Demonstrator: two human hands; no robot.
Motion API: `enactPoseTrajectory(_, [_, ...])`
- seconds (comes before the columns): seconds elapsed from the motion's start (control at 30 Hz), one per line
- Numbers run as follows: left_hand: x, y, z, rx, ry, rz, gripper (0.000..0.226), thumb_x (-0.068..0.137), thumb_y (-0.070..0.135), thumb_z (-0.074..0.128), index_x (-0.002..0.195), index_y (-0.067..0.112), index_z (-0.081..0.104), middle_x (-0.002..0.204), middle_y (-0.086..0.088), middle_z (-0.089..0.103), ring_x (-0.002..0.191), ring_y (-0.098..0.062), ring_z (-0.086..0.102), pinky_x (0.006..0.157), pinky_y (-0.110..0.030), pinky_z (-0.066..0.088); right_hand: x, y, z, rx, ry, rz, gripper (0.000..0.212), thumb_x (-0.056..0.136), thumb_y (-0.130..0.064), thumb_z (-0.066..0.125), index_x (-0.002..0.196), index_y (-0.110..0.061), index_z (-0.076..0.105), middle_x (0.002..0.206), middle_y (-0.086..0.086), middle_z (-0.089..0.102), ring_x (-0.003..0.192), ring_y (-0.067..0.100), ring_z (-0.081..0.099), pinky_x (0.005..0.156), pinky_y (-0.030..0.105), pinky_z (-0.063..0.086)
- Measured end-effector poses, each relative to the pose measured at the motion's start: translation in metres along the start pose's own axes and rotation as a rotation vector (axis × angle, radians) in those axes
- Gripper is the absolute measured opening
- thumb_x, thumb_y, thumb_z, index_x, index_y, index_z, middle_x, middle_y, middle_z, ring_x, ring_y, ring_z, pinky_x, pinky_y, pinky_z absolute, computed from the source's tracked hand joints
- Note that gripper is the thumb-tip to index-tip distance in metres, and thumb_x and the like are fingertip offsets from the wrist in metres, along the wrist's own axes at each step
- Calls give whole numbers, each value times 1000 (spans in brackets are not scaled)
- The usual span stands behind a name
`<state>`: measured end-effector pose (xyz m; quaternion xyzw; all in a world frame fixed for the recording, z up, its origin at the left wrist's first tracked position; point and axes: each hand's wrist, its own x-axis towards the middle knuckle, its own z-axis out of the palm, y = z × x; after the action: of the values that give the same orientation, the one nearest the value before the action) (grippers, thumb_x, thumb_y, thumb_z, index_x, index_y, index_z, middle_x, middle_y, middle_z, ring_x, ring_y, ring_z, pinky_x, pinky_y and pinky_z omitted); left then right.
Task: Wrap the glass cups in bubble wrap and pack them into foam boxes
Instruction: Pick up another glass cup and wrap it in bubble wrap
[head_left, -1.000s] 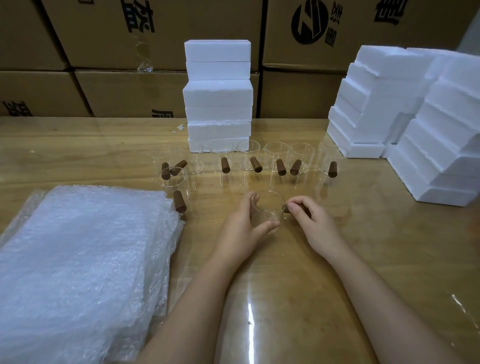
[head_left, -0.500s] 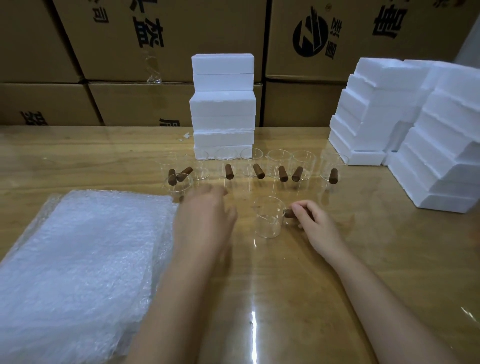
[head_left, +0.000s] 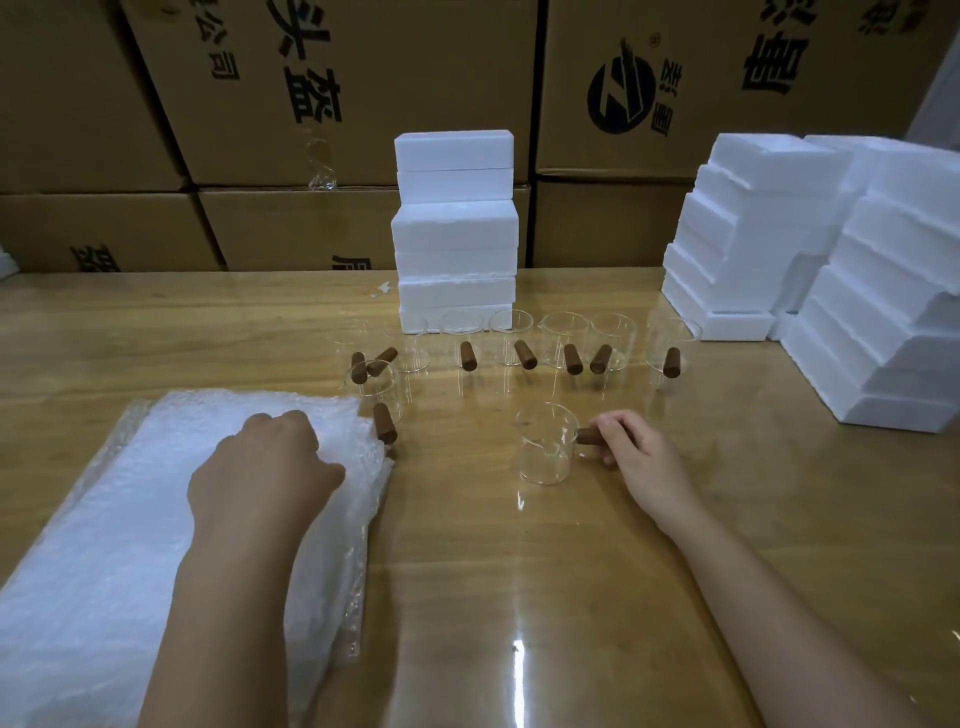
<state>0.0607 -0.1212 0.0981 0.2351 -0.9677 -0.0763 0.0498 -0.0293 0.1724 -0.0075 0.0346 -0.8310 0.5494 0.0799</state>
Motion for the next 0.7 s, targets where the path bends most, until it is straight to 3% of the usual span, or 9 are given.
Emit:
enactPoseTrajectory(0.1, [7, -8, -4, -92, -52, 24, 13, 88, 30, 62, 93, 19, 58, 88, 1, 58, 82, -21, 57, 66, -29, 43, 0, 0, 0, -4, -3, 10, 20, 97, -37, 45, 87, -32, 61, 77, -9, 64, 69, 5, 57, 69, 26, 44])
enactPoseTrajectory(0.27, [2, -9, -24, -136, 180, 97, 12, 92, 19, 55, 89, 22, 67, 77, 2, 62, 71, -21, 56, 57, -28, 36, 0, -1, 1, 18, 77, -17, 14, 96, -32, 50, 92, -27, 62, 97, -9, 61, 93, 10, 59, 75, 20, 42])
enactPoseTrajectory(0.37, [-7, 6, -46, -183, 263, 305, 12, 90, 19, 60, 92, 27, 68, 85, 5, 67, 77, -19, 59, 63, -30, 46, -5, -18, 0, -27, 196, -144, 8, 95, -21, 54, 94, -26, 61, 103, -10, 52, 99, 14, 57, 86, 25, 46])
enactPoseTrajectory(0.43, [-12, 20, -61, -229, 148, 519, 16, 89, 22, 61, 87, 37, 66, 82, 17, 65, 78, -8, 60, 69, -28, 49, -8, -42, -3, -25, 232, -254, 12, 93, -16, 56, 97, -25, 62, 105, -12, 53, 102, 8, 55, 92, 24, 44])
enactPoseTrajectory(0.5, [-17, 36, -71, -275, -101, 692, 20, 86, 27, 63, 79, 46, 62, 78, 23, 65, 76, 3, 60, 73, -23, 50, -10, -69, -11, -7, 118, -319, 23, 92, -16, 59, 106, -35, 60, 113, -21, 53, 106, -3, 51, 91, 13, 41])
enactPoseTrajectory(0.57, [-22, 47, -77, -300, -253, 817, 15, 84, 34, 62, 80, 48, 63, 82, 28, 67, 78, 8, 61, 79, -22, 52, -11, -95, -24, -65, -161, -341, 49, 88, -25, 65, 127, -50, 47, 131, -35, 40, 120, -14, 38, 96, 10, 34])
enactPoseTrajectory(0.63, [-25, 53, -81, -381, -296, 928, 8, 80, 43, 60, 85, 46, 66, 85, 29, 67, 81, 7, 62, 80, -24, 53, -12, -115, -40, -172, -411, -341, 76, 80, -38, 73, 136, -61, 27, 141, -47, 17, 128, -23, 20, 98, 10, 25])
enactPoseTrajectory(0.7, [-24, 55, -84, -490, -287, 1036, 16, 78, 48, 58, 88, 42, 68, 86, 27, 69, 83, 4, 64, 78, -22, 51, -13, -132, -54, -230, -517, -366, 82, 73, -45, 75, 136, -62, 26, 141, -49, 13, 130, -24, 15, 99, 11, 23])
